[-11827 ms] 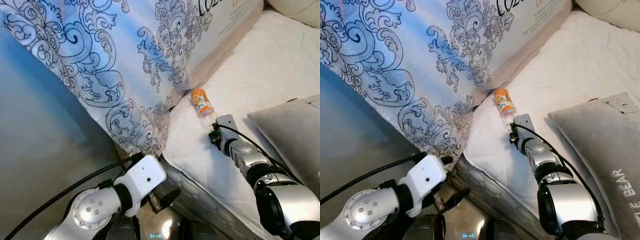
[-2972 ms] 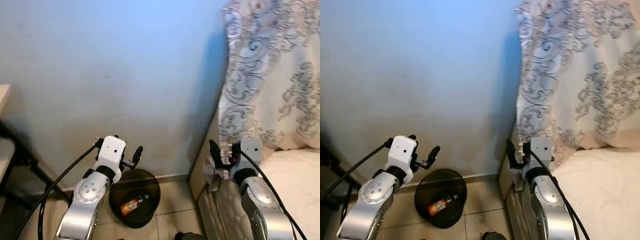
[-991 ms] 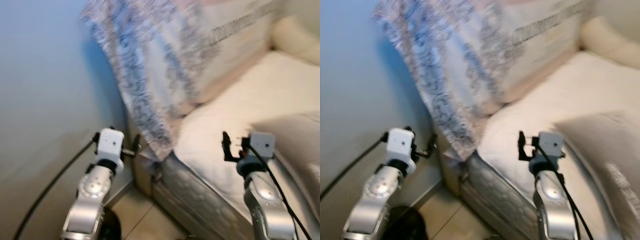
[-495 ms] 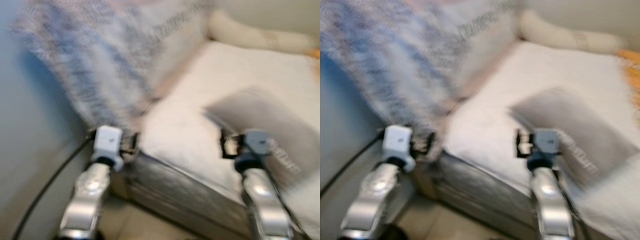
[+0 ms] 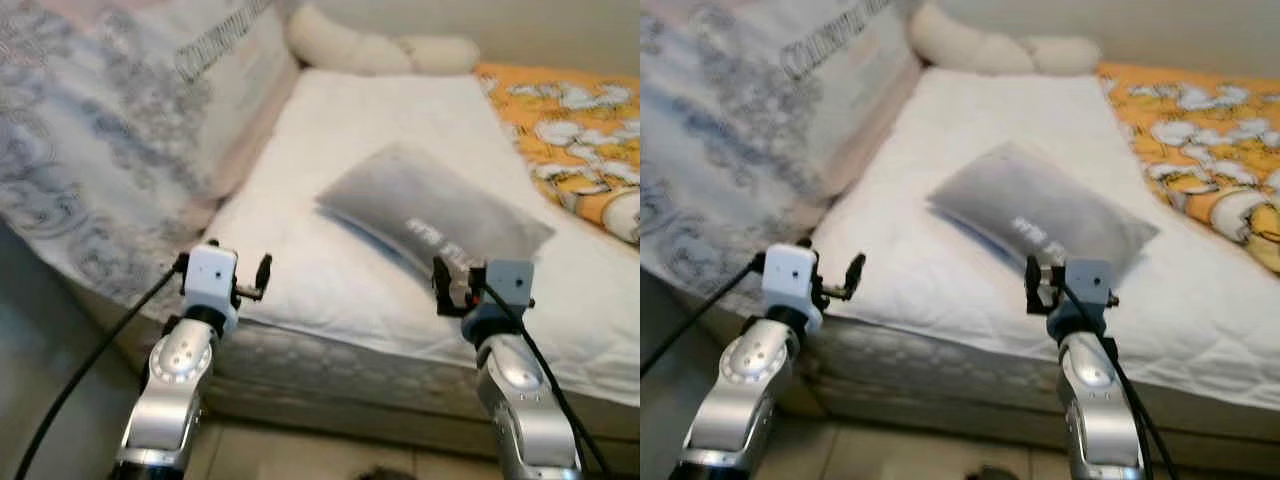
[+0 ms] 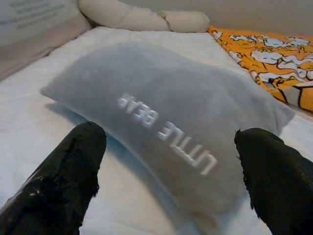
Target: Clean up the room
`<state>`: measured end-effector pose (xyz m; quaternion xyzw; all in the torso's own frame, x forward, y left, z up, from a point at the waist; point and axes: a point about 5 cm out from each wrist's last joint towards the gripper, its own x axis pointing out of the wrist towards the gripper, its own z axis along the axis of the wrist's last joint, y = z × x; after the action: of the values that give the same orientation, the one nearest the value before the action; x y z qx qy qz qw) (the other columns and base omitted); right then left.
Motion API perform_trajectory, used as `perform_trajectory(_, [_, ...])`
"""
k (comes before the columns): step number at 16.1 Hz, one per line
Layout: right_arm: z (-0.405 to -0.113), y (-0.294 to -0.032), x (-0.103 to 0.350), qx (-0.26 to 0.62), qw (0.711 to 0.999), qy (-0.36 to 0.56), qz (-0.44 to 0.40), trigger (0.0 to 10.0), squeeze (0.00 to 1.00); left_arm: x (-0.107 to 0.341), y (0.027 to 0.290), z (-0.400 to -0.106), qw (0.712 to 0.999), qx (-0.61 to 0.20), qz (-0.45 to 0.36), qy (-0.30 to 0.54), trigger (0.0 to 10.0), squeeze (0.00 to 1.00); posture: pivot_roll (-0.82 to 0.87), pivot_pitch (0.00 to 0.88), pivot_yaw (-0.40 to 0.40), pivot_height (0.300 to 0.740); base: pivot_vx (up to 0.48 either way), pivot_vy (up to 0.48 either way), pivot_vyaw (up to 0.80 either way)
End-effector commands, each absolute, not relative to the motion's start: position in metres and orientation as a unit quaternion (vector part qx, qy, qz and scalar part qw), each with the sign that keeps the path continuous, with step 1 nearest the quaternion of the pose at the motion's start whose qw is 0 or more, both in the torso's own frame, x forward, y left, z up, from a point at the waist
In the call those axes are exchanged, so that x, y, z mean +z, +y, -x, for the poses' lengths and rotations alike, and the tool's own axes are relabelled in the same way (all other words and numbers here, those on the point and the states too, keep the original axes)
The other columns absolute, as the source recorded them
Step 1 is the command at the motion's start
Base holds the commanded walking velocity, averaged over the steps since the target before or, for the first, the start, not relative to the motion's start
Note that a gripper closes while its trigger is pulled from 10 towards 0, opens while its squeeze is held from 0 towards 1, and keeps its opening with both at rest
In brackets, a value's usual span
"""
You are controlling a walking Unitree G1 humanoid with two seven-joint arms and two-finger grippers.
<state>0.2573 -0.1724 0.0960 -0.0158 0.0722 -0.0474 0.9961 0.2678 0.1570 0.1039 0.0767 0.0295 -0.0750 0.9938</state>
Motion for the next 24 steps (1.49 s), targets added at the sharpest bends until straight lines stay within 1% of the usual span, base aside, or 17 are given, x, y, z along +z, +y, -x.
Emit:
perform_trajectory(1, [-0.258, -0.176, 0.095, -0.053, 0.995, 0.079, 0.019, 10.0, 1.0, 0.103, 0.156, -0.27, 0.994, -0.076, -0.071, 0.033, 10.0, 0.0, 0.01, 0.0, 0.014, 0.74, 0.0, 0.0, -0.69])
perform_trajectory(4, [-0.26, -0.176, 0.096, -0.052, 0.996, 0.075, 0.024, 10.0, 1.0, 0.107, 0.159, -0.274, 0.996, -0.061, -0.058, 0.026, 10.0, 0.0, 0.01, 0.0, 0.013, 0.74, 0.0, 0.0, -0.66])
perform_trajectory(6, [-0.262, -0.176, 0.097, -0.049, 0.996, 0.068, 0.03, 10.0, 1.0, 0.106, 0.16, -0.275, 0.996, -0.063, -0.059, 0.028, 10.0, 0.0, 0.01, 0.0, 0.017, 0.74, 0.0, 0.0, 0.0])
perform_trajectory(7, [-0.265, -0.175, 0.099, -0.041, 0.996, 0.063, 0.037, 10.0, 0.0, 0.106, 0.161, -0.276, 0.996, -0.059, -0.06, 0.028, 10.0, 0.0, 0.01, 0.0, 0.018, 0.74, 0.296, 0.0, 0.0])
perform_trajectory(13, [-0.272, -0.178, 0.1, -0.038, 0.995, 0.071, 0.059, 10.0, 0.0, 0.107, 0.161, -0.283, 0.996, -0.054, -0.062, 0.024, 10.0, 0.0, 0.01, 0.0, 0.015, 0.74, 0.306, 0.0, 0.0])
perform_trajectory(24, [-0.275, -0.173, 0.101, -0.025, 0.996, 0.069, 0.059, 10.0, 0.0, 0.106, 0.159, -0.286, 0.997, -0.054, -0.056, 0.022, 10.0, 0.0, 0.01, 0.0, 0.013, 0.74, 0.32, 0.0, 0.0])
